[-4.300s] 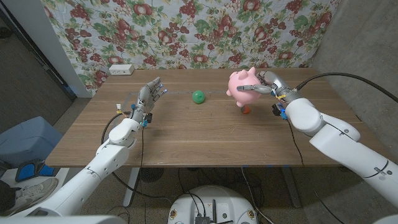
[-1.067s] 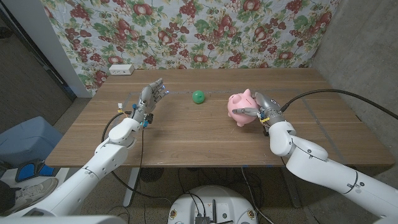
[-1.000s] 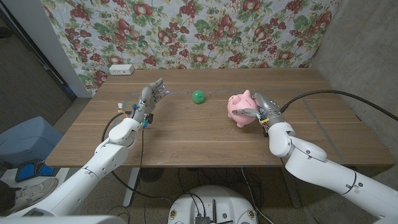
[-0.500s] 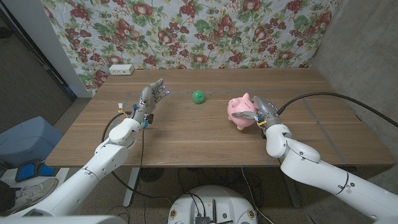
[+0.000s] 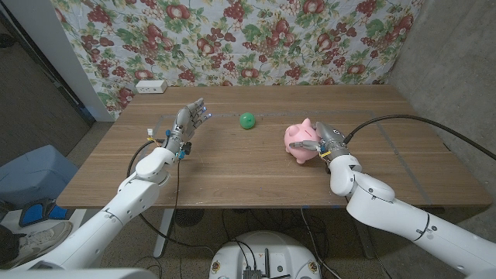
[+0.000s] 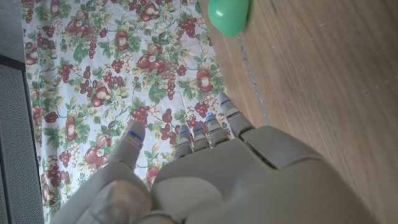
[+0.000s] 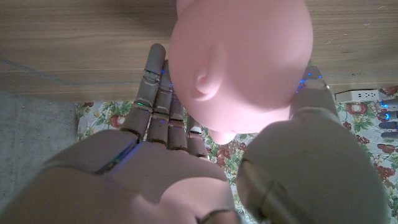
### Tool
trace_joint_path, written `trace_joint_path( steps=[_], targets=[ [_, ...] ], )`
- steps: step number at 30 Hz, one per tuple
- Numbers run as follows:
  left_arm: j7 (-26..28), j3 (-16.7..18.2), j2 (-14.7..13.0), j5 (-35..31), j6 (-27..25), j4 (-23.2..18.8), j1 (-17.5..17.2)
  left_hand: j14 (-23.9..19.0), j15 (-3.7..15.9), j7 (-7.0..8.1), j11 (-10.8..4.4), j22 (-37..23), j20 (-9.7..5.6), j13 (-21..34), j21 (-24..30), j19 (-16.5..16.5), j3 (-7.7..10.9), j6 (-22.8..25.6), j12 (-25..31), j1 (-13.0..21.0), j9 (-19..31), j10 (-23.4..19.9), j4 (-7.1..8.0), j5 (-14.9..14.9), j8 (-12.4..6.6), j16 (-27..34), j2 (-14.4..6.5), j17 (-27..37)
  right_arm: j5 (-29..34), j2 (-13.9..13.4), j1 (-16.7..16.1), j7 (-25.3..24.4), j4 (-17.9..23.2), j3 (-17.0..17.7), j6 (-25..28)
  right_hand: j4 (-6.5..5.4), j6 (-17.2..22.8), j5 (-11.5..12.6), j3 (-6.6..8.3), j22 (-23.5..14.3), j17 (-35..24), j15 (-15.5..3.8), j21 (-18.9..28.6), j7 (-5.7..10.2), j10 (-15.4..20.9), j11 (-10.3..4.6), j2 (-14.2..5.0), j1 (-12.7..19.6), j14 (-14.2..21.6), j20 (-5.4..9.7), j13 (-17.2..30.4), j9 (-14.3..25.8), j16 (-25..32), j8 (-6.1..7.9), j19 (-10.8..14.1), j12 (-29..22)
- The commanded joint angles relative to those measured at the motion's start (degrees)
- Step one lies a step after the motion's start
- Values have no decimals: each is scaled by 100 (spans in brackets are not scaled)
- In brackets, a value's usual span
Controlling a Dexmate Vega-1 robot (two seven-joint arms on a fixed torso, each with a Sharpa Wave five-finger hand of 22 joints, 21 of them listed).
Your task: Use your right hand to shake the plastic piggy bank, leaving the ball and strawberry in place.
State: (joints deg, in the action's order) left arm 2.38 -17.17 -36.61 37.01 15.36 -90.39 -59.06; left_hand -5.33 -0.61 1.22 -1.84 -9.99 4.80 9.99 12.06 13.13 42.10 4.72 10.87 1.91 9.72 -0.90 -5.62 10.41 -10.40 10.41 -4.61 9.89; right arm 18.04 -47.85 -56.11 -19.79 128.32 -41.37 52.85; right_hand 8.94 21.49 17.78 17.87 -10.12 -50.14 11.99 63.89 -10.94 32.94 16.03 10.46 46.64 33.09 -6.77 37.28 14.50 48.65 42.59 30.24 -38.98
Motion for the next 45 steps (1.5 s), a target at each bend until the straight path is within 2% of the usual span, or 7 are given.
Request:
trace_joint_path(
  steps=[1,9,18,24,30,41,45],
  targets=[
    [-47,-10,8,-15,23,33,60,-88,-4,16,-28,-28,4,24,-12,30,32,63,13,45,31,42,-38,3,-21,3,-225,3,106,-22,117,152,61,-132,261,72,2938,1200,1766,-15,-962,-2342,-31,1202,1950,-2109,-1003,304,1372,740,566,449,-320,-124,-820,-33],
    [-54,-3,23,-6,53,56,62,-101,5,18,-30,-29,8,24,-13,37,31,63,14,41,32,43,-41,2,-18,5,-224,5,140,-89,311,416,167,-300,613,78,2630,1102,1817,-19,-652,-2295,-85,1262,1627,-2112,-783,183,967,665,322,274,-817,-354,-1026,304],
    [-68,8,24,-2,91,77,44,-110,13,30,-37,-29,2,24,-16,42,18,70,9,60,32,56,-84,-5,-17,1,-199,-2,4,-198,491,683,260,-403,798,57,2000,612,1541,-11,-160,-2135,-214,1346,888,-2123,-359,42,277,461,-2,33,-1417,-765,-1373,849],
    [-79,12,11,-10,103,80,37,-111,12,36,-37,-29,4,24,-16,48,11,68,10,74,32,57,-109,-8,-14,-3,-188,-5,-43,-258,737,917,339,-616,1116,32,1553,14,1204,-3,67,-2026,-338,1393,332,-2084,-164,-138,-254,374,-185,-127,-1707,-1054,-1554,1253],
    [-95,23,18,2,141,97,26,-125,8,43,-36,-28,11,23,-20,49,2,60,10,93,32,60,-144,-14,-10,-1,-172,-8,-105,-288,854,934,391,-729,1261,1,661,-571,816,6,465,-1918,-608,1497,-293,-1985,-65,-380,-877,270,-352,-261,-2127,-1567,-1833,1730],
    [-112,55,17,36,192,109,-24,-237,-54,45,-50,-29,32,23,-20,66,-16,60,9,131,32,68,-206,-22,-7,30,-152,-10,-298,-344,1033,985,486,-854,1458,-60,-474,-415,209,18,943,-1591,-1138,1449,-1263,-1779,-54,-902,-1602,27,-564,-318,-2629,-2347,-2258,2306],
    [-123,62,19,49,201,121,-30,-273,-70,47,-51,-29,36,23,-19,74,-20,56,11,142,32,67,-224,-23,-5,37,-149,-10,-455,-380,1182,1126,533,-923,1608,-121,-1126,-167,-294,27,1159,-1433,-1568,1469,-1825,-1725,-2,-1236,-2079,-133,-673,-332,-2925,-2800,-2652,2596]
  ],
)
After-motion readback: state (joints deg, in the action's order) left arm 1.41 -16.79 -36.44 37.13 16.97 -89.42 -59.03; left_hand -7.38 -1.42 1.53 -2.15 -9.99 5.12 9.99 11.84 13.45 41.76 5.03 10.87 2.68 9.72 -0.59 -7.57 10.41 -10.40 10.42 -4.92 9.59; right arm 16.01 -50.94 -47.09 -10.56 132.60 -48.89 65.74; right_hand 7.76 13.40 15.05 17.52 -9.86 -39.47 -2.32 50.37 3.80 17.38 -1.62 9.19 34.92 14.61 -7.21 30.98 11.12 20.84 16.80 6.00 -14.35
